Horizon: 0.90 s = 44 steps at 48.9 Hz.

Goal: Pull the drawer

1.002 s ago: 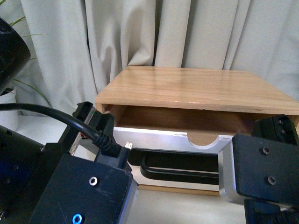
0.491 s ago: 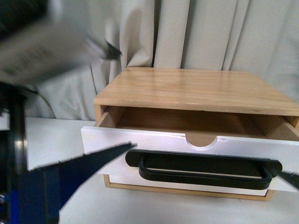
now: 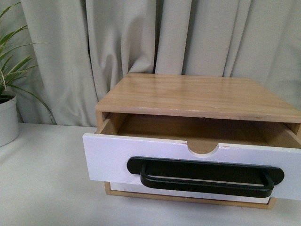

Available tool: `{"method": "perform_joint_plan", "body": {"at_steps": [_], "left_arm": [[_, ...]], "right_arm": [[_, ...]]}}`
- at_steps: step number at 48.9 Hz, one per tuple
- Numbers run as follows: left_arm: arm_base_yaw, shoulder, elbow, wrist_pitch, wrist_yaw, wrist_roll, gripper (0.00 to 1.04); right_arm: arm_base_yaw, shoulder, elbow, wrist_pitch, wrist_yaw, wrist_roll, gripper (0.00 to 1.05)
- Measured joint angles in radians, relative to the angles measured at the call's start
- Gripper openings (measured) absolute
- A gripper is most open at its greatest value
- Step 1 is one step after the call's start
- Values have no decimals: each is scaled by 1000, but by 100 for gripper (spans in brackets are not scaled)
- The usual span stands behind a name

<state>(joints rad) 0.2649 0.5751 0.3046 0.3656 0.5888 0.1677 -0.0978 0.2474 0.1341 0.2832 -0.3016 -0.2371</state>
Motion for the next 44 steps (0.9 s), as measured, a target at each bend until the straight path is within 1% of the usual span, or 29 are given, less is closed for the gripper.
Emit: {"method": "perform_joint_plan", "body": {"at_steps": [4, 7, 13, 14, 15, 17, 19, 20, 22, 23, 28, 29, 31, 34, 35, 37, 40, 41, 42, 43, 44], "left_arm": [[83, -45, -22, -31, 47, -86, 98], [113, -61, -26, -33, 48, -138, 98], [116, -65, -26, -34, 54, -174, 98], [113, -67, -26, -41, 39, -173, 98], [97, -76, -22, -71, -16, -172, 94], [65, -99, -22, -141, -143, -172, 87], [34, -119, -35, -176, -237, -172, 80], [26, -125, -40, -179, -257, -172, 78], [0, -145, -58, -183, -320, -172, 71], [-5, -150, -63, -183, -330, -172, 69], [-54, -191, -101, -183, -387, -172, 51], [-63, -198, -109, -183, -393, -172, 48], [-74, -208, -120, -183, -404, -172, 43], [-94, -227, -139, -184, -422, -172, 32], [-101, -233, -145, -184, -430, -172, 28], [-110, -243, -153, -184, -440, -172, 23], [-142, -271, -176, -190, -478, -172, 6], [-175, -282, -183, -196, -526, -174, 4], [-199, -289, -188, -198, -559, -172, 4], [-228, -299, -195, -199, -576, -172, 4], [-236, -302, -197, -200, -580, -172, 4]], "right_arm": [[7, -78, -8, -50, 33, 37, 96], [8, -99, -8, -54, 36, 53, 96], [9, -101, -8, -56, 39, 69, 96], [9, -101, -8, -56, 39, 70, 96], [11, -101, -7, -62, 50, 73, 95], [42, -105, 16, -152, 142, 113, 90], [65, -106, 30, -223, 211, 141, 84], [78, -108, 32, -259, 247, 153, 81], [87, -113, 26, -303, 283, 178, 74], [88, -114, 23, -307, 286, 183, 72], [92, -129, 5, -311, 294, 207, 54], [93, -131, 3, -311, 294, 209, 52], [93, -140, -4, -310, 296, 213, 45], [94, -150, -13, -307, 296, 217, 34], [94, -151, -15, -306, 296, 218, 33], [94, -156, -23, -304, 296, 220, 26], [94, -166, -42, -301, 296, 220, 10], [94, -169, -45, -300, 296, 220, 6], [94, -172, -50, -299, 296, 220, 1], [94, -175, -53, -298, 298, 221, 1], [94, -177, -55, -298, 298, 222, 1]]}}
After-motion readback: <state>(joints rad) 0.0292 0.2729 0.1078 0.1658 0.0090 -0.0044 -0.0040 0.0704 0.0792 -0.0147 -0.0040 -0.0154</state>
